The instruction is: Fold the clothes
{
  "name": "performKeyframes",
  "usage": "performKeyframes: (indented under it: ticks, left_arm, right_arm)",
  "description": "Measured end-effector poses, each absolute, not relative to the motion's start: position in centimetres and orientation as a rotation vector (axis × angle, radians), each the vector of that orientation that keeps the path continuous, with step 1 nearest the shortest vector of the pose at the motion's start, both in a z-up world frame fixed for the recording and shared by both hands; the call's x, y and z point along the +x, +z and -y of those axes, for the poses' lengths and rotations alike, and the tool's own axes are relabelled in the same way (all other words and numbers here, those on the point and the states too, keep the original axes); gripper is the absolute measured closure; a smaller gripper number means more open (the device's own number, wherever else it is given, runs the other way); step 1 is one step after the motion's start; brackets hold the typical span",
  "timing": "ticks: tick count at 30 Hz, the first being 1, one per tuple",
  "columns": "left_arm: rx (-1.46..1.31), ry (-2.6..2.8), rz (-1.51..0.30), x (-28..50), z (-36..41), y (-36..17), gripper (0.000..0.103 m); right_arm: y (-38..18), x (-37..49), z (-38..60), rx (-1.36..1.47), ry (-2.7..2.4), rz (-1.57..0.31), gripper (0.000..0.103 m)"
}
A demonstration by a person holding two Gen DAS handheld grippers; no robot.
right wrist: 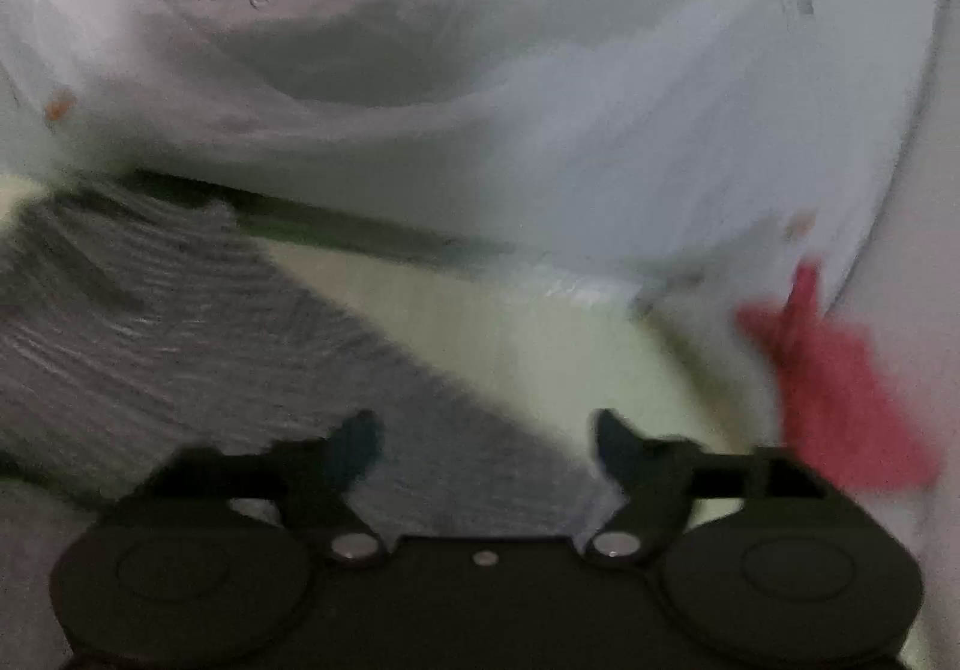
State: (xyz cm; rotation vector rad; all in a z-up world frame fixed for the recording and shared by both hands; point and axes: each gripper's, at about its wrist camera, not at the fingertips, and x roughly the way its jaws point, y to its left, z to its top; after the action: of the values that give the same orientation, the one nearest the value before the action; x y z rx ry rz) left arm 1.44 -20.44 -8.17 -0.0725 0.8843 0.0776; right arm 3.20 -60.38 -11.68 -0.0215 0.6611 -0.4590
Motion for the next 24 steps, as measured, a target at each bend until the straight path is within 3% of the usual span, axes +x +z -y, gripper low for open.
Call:
performKeyframes:
  ticks: [6,16,20,24]
  left_arm:
    - [-0.109,0.069,-0.911,2.4,15.2,-8.9,0.0]
    - [-0.054,-0.071,-0.969,6.4,3.3,-9.0,0.0]
    - [-0.019,-0.125,-0.984,7.9,-0.8,-9.6,0.0]
    - [0.01,-0.139,-0.998,8.7,-3.8,-9.7,0.0]
  right_arm:
    - [-12.5,0.2,53.2,0.339,-0.37,-0.694,0.0]
    - [-12.6,0.5,34.0,0.465,-0.389,-0.727,0.002]
    - [-14.0,0.9,26.8,0.52,-0.349,-0.755,0.013]
    - [-14.5,0.8,21.0,0.527,-0.245,-0.802,0.034]
